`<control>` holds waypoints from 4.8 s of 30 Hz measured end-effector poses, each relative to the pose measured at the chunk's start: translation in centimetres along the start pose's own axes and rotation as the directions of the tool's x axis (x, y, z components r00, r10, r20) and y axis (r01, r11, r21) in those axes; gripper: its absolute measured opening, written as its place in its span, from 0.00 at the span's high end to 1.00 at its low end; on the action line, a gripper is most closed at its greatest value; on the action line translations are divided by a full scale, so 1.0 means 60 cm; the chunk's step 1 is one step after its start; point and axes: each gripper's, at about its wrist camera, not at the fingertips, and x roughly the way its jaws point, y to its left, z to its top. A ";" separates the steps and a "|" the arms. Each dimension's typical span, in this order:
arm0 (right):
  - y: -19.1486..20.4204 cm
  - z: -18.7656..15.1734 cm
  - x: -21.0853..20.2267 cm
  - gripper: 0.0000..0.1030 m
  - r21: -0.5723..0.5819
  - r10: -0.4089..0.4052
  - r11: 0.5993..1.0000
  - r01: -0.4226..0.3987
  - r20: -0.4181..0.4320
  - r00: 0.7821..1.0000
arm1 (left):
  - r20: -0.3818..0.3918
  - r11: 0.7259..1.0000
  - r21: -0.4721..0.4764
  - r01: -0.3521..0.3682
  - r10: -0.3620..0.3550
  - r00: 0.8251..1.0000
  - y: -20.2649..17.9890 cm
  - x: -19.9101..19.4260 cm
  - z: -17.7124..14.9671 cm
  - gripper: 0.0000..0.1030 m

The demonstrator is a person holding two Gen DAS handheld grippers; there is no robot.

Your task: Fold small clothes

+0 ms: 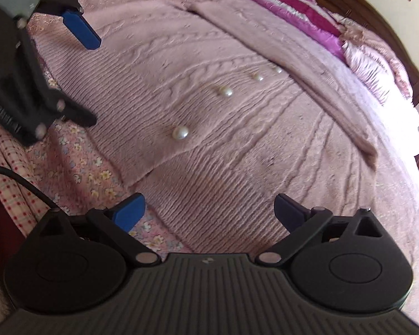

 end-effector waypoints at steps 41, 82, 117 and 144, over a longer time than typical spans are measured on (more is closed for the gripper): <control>-0.038 0.009 -0.011 0.00 0.260 -0.204 0.953 0.152 0.187 0.961 | 0.108 0.979 -0.050 -0.196 0.200 0.974 0.013 0.022 0.022 0.23; -0.114 0.045 -0.063 0.81 0.533 -0.148 0.845 -0.037 0.301 0.942 | 0.292 0.938 -0.346 -0.032 0.140 0.946 0.094 -0.057 0.091 0.87; -0.258 0.237 0.005 0.87 0.552 -0.300 0.834 -0.001 0.456 0.838 | 0.459 0.919 -0.388 -0.075 0.263 0.849 0.208 0.003 0.287 0.90; -0.338 0.275 0.311 0.44 0.637 -0.195 0.771 0.024 0.200 0.960 | 0.211 0.896 -0.443 -0.043 0.150 0.966 0.262 0.269 0.315 0.89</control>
